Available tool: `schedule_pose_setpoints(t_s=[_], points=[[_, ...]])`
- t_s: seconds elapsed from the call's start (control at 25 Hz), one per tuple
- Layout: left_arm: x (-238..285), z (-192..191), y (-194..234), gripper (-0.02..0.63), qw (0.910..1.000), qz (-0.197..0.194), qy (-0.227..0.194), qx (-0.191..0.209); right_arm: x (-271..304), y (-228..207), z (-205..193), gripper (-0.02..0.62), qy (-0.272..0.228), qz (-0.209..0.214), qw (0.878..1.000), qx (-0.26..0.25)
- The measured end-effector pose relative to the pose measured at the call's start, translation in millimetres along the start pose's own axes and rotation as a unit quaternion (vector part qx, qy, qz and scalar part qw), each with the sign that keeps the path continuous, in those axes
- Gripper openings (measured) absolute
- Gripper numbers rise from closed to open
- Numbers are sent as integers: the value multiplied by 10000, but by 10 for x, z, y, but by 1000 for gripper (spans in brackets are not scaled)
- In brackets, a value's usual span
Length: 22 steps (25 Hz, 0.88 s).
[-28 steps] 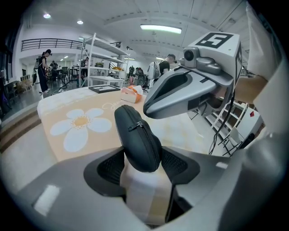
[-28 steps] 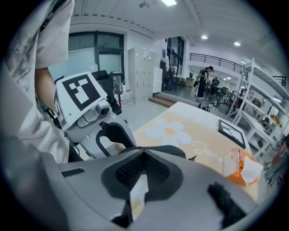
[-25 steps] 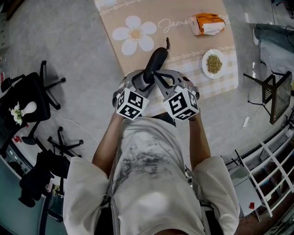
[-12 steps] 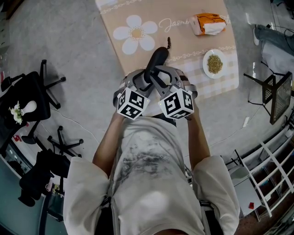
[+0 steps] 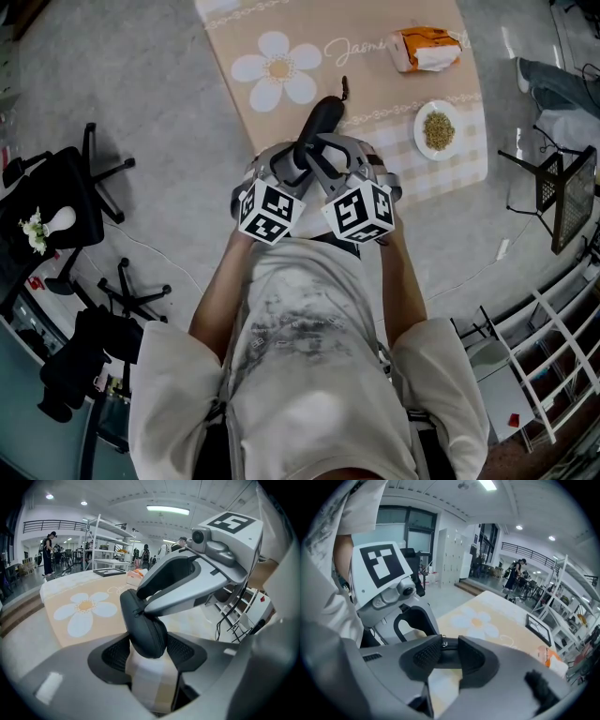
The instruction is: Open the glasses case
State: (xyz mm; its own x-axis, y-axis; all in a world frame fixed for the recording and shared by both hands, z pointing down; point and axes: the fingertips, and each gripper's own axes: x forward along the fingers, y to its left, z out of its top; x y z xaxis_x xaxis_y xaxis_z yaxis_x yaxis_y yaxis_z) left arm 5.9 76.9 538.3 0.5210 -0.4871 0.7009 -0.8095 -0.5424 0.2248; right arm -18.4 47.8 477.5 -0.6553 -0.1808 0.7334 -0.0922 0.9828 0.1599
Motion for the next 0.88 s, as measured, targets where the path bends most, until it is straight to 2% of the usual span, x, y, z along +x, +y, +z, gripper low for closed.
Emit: schedule_pose_setpoints(t_s=[0.88], points=[[-13,-4,10,247,9999,93,-46,-31,-29,-142,-30,114,-35,-239,9995,187]])
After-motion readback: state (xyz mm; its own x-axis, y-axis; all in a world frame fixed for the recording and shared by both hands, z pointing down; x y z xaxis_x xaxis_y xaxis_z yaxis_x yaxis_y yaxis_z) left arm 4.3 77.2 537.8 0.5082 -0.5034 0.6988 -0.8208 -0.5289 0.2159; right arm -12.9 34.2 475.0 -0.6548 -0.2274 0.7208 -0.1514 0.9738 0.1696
